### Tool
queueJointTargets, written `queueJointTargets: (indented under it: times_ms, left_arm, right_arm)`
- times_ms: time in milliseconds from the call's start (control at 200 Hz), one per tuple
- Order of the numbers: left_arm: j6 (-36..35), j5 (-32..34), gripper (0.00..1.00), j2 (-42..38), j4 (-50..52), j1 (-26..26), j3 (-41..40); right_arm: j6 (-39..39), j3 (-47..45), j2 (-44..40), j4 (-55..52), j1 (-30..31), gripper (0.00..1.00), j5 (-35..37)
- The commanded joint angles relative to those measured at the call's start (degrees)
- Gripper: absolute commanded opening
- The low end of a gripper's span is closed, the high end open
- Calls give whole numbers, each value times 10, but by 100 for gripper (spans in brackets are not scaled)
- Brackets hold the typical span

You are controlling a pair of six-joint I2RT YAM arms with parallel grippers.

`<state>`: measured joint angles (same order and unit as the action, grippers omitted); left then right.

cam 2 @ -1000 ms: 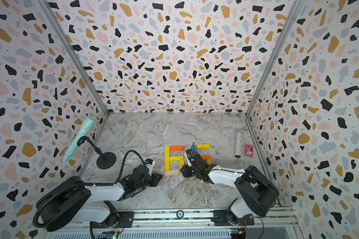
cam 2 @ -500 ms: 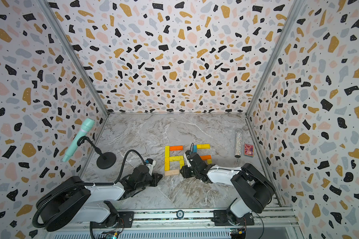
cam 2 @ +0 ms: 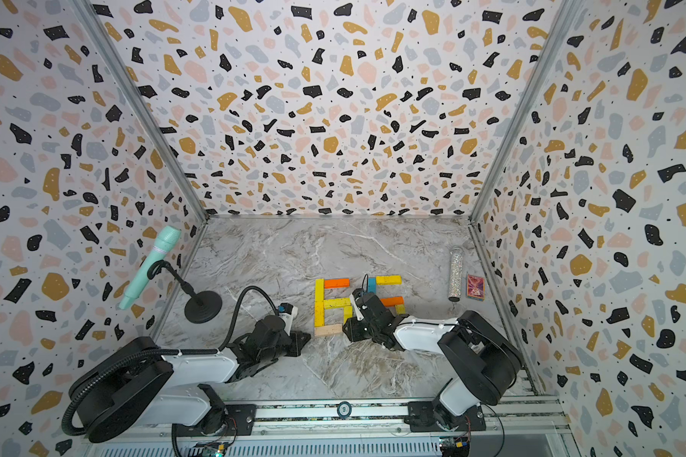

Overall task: Assemble the number 6 with building blocks
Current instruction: Adjust the building block at the center of the board.

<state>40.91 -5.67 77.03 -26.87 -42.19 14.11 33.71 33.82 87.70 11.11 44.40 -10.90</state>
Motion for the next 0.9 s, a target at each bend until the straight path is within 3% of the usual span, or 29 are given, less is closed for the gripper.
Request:
queueJointTargets:
  times_ms: [0, 536, 891]
  left_arm:
    - [-14, 6, 0, 4, 26, -3, 10]
    - [-13, 1, 0, 32, 15, -3, 21]
    - [-14, 36, 0, -1, 61, -3, 21]
  right_arm:
    - [8, 12, 4, 0, 5, 40, 3]
    - [-12, 20, -52, -33, -17, 48, 28]
    - [-41, 58, 1, -21, -39, 50, 4]
